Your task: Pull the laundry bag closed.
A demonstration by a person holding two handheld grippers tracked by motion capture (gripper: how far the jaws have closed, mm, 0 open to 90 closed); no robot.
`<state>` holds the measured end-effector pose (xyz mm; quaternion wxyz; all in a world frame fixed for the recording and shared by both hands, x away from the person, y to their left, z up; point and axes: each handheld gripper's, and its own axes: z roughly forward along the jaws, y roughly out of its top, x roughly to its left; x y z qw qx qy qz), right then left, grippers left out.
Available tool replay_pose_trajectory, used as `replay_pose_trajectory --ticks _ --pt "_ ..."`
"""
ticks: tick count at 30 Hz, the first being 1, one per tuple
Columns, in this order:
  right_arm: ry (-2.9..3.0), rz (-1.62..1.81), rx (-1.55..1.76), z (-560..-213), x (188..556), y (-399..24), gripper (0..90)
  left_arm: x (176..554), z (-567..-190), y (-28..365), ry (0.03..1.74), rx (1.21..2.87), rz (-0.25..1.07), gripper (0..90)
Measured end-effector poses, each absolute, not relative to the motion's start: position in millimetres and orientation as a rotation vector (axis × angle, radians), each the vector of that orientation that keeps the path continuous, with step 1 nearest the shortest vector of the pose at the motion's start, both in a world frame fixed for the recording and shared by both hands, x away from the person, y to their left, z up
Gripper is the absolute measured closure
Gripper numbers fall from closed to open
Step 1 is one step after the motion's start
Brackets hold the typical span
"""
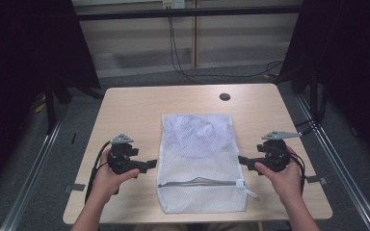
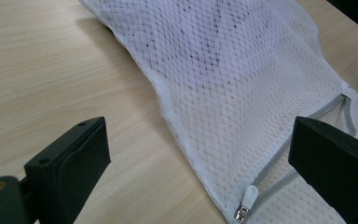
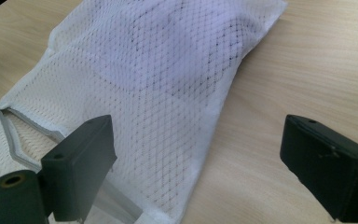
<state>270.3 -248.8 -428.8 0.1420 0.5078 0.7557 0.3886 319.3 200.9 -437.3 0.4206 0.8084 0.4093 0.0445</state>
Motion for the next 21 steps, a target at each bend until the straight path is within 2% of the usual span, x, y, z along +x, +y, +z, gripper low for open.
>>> replay_pose_trajectory --ticks 14,21 --pt "2.208 1.165 1.409 -428 275 -230 9.7 313 -435 203 1.021 2.028 0.11 5.1" --pt "2.296 1.166 1.331 -431 276 -204 12.5 312 -433 205 1.024 2.022 0.11 5.2"
